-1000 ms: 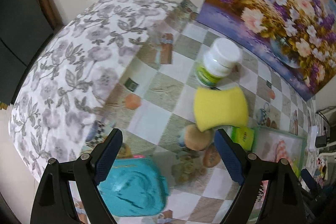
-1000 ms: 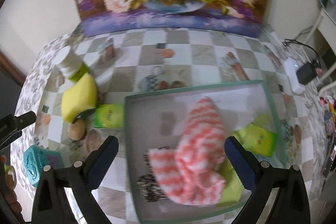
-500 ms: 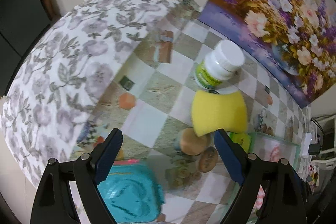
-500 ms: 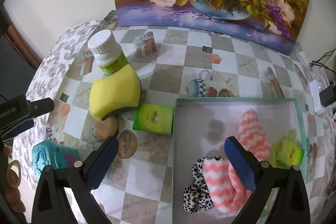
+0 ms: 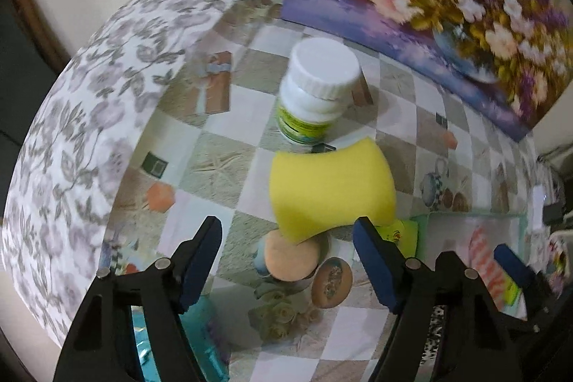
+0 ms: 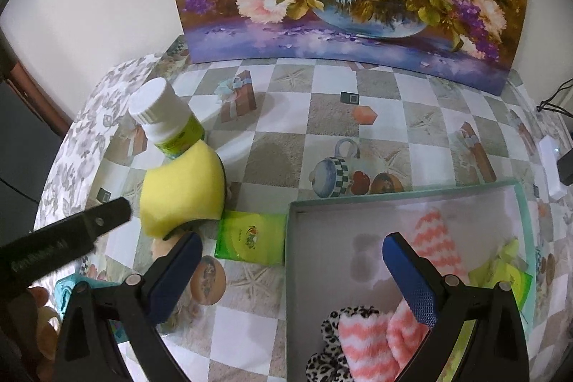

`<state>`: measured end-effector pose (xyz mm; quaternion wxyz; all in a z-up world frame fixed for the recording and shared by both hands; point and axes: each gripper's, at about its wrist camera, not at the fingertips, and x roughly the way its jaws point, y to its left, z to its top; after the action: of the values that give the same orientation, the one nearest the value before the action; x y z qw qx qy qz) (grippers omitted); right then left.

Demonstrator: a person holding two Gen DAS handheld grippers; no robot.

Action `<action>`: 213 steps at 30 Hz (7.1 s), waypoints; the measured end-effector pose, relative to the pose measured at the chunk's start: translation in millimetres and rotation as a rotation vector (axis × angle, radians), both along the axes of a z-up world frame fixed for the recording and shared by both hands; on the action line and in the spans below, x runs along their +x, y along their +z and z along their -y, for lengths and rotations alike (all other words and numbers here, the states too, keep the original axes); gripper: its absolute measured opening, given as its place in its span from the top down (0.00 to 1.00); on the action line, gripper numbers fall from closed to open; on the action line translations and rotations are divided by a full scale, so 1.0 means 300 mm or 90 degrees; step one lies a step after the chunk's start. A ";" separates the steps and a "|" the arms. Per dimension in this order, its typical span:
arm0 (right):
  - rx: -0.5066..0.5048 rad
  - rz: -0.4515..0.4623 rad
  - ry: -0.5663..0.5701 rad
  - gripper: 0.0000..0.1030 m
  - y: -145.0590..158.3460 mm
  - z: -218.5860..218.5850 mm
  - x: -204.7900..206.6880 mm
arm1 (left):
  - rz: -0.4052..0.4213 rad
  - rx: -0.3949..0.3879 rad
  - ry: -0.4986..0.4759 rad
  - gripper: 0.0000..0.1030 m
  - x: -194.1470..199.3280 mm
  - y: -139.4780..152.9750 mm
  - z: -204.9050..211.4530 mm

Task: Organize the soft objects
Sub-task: 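Move both tools back toward the yellow sponge and red scrunchie, then grasp the yellow sponge with the left tool while the right tool approaches the red scrunchie, then close the right tool on the red scrunchie while the left tool holds the sponge, then lift the sponge with the left tool while the right tool lifts the red scrunchie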

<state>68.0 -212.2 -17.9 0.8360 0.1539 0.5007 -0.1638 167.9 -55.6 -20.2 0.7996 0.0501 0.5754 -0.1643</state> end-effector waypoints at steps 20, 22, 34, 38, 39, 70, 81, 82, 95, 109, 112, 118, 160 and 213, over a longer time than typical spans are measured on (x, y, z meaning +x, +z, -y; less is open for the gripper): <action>0.026 -0.010 -0.012 0.01 -0.058 0.067 -0.002 | -0.005 0.017 -0.060 0.36 0.004 -0.096 0.080; 0.026 -0.012 -0.012 0.01 -0.058 0.066 -0.001 | -0.005 0.027 -0.071 0.36 -0.002 -0.095 0.086; 0.026 -0.017 -0.002 0.01 -0.065 0.054 0.002 | 0.009 0.022 -0.061 0.45 0.021 -0.107 0.069; 0.026 -0.019 0.000 0.01 -0.068 0.052 0.003 | 0.006 0.011 -0.057 0.60 0.028 -0.115 0.065; 0.026 -0.019 0.000 0.01 -0.068 0.051 0.003 | 0.006 0.010 -0.058 0.66 0.027 -0.116 0.066; 0.039 0.004 0.081 0.24 -0.094 -0.049 0.039 | 0.016 -0.038 0.000 0.84 0.006 0.008 -0.031; 0.062 0.002 0.115 0.31 -0.130 -0.100 0.068 | 0.035 -0.040 0.034 0.85 0.010 0.056 -0.102; 0.063 0.000 0.116 0.31 -0.136 -0.104 0.071 | 0.036 -0.042 0.037 0.85 0.011 0.059 -0.107; 0.040 0.034 0.124 0.35 -0.138 -0.134 0.185 | 0.041 -0.069 0.079 0.86 0.053 0.060 -0.171; 0.050 0.010 0.133 0.69 -0.203 -0.171 0.277 | 0.028 -0.071 0.077 0.86 0.065 0.045 -0.166; 0.050 0.008 0.131 0.79 -0.208 -0.171 0.277 | 0.027 -0.069 0.076 0.86 0.064 0.042 -0.164; 0.060 0.014 0.123 0.92 -0.218 -0.158 0.271 | 0.026 -0.067 0.073 0.86 0.063 0.040 -0.162; 0.000 -0.014 0.148 0.70 -0.237 -0.163 0.341 | 0.011 -0.061 0.065 0.87 0.067 0.013 -0.146; -0.024 0.050 0.072 0.76 0.033 -0.076 -0.027 | 0.034 -0.103 0.049 0.88 0.009 0.113 -0.146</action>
<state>60.0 -189.3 -8.0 0.8657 0.1158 0.4722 -0.1196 170.6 -11.7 13.8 0.8220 -0.0326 0.5399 -0.1784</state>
